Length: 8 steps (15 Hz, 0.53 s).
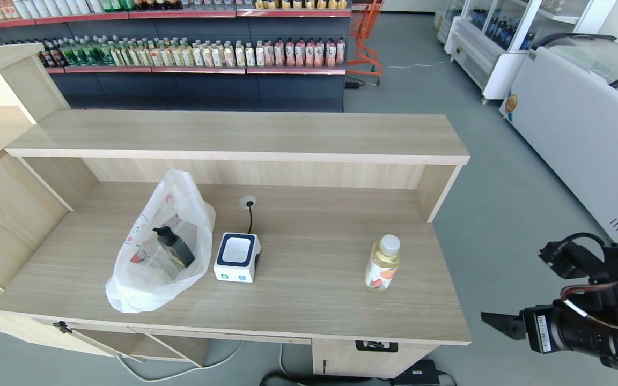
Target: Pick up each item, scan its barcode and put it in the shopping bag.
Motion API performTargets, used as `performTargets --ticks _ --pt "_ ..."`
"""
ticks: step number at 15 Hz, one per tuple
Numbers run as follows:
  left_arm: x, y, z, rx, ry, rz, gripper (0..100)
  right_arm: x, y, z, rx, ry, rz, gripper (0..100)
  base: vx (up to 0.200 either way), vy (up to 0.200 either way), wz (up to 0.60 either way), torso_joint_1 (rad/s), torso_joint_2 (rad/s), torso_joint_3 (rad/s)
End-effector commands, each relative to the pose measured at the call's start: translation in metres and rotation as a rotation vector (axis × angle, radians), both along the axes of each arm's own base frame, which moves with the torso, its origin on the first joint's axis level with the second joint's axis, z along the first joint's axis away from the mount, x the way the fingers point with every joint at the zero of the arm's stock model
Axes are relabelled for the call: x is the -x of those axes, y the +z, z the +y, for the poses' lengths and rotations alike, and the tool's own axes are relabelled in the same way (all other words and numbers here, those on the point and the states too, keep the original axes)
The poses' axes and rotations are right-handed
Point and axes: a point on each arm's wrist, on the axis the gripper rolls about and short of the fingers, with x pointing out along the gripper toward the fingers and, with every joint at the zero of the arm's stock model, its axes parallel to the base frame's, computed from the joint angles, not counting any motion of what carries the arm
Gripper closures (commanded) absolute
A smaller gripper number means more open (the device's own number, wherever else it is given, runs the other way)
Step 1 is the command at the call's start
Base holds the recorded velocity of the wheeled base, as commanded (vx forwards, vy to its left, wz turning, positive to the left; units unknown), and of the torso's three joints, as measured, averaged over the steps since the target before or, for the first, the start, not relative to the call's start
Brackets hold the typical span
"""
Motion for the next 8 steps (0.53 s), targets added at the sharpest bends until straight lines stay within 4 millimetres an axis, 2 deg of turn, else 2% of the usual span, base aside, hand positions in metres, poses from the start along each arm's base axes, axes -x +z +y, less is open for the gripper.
performTargets --ticks 1,3,5,8 --pt "0.0 0.0 0.0 0.0 -0.001 -0.001 0 -0.031 -0.052 0.03 0.029 0.094 0.126 0 0.0 0.0 0.0 0.0 0.0 0.0" --pt "0.0 0.0 0.0 0.0 -0.001 -0.001 0 -0.047 -0.065 0.045 0.009 0.122 0.063 0 0.0 0.0 0.0 0.0 0.0 0.0" --pt "0.0 0.0 0.0 0.0 -0.001 -0.001 0 -0.065 -0.083 0.067 0.006 0.058 -0.04 0 0.0 0.0 0.0 0.0 0.0 0.0" --pt "0.0 0.0 0.0 0.0 -0.001 -0.001 0 -0.074 -0.095 0.085 -0.019 0.023 -0.103 0 0.0 0.0 0.0 0.0 0.0 0.0"
